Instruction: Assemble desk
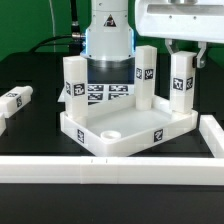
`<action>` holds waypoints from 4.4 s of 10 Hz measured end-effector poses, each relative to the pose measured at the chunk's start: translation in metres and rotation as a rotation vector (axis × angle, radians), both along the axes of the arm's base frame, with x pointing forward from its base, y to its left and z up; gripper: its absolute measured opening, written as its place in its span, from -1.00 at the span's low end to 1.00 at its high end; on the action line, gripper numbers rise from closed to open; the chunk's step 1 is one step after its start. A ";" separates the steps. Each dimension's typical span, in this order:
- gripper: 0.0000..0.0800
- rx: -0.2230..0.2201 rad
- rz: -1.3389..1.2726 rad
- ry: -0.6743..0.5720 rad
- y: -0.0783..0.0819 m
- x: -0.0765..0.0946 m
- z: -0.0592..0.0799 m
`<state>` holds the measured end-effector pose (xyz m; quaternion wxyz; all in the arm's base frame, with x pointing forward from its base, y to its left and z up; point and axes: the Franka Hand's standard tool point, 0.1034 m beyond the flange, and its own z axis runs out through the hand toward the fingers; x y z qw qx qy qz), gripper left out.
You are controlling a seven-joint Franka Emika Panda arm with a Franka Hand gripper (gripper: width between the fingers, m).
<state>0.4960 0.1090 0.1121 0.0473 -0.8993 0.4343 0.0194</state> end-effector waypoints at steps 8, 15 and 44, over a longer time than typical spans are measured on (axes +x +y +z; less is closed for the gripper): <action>0.59 -0.030 0.119 -0.012 0.000 0.003 0.001; 0.62 -0.083 0.830 -0.051 -0.002 0.002 -0.002; 0.24 -0.040 0.146 -0.021 0.000 0.004 -0.003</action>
Offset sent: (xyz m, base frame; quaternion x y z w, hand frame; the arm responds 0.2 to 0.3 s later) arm 0.0000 0.0000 0.0000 0.0000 0.0000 0.0650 0.9979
